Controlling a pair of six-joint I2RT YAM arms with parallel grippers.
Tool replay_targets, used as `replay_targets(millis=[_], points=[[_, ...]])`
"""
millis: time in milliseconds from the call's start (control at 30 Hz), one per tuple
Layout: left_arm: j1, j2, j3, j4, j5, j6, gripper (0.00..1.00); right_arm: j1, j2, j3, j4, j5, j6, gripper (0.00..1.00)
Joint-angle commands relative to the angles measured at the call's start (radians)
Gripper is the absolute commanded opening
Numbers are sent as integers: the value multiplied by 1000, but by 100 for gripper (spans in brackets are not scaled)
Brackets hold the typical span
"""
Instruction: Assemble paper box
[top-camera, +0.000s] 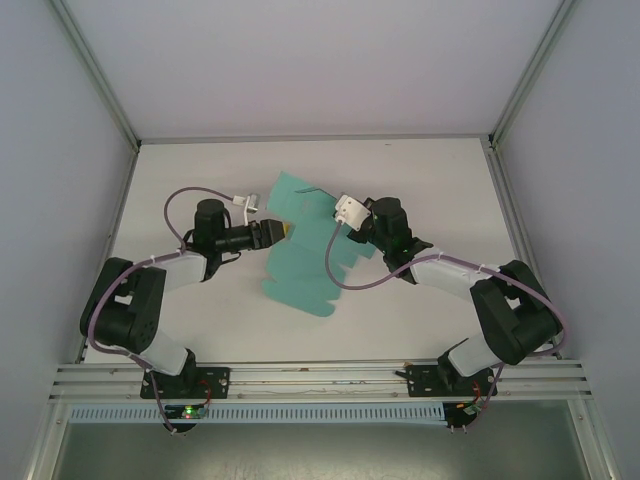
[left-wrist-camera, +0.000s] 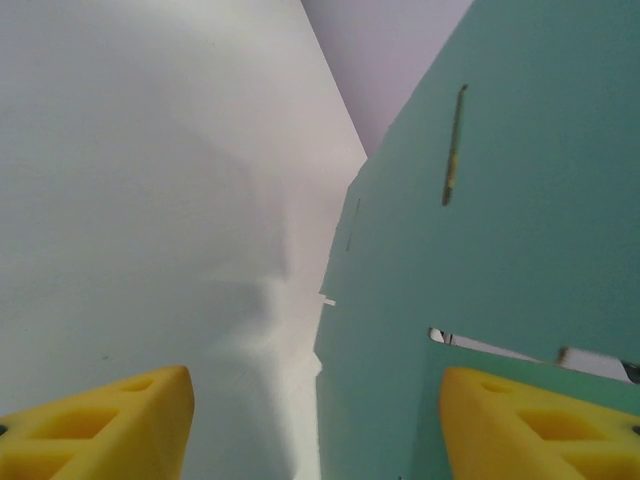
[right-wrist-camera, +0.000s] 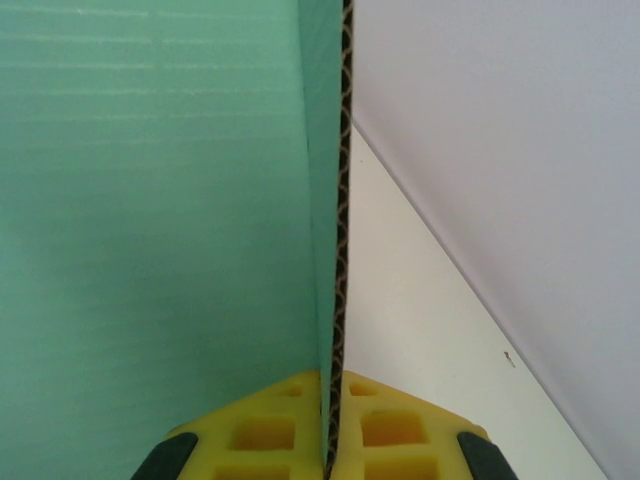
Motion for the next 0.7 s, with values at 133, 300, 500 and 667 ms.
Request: replay_targets(millis=[133,300,500,667], points=[[-36,-74,5,-114,19,94,68,19,-13,35,-1,11,30,0],[-78,4,58,-124,35,115,63,52,-12,52,7,31,42,0],[-87,68,107,-130,22,112,43,74,-34,56,-1,19,51,0],[-93,69,128,-223,-62,151,22,105,-71,60,-35,53,36,0]])
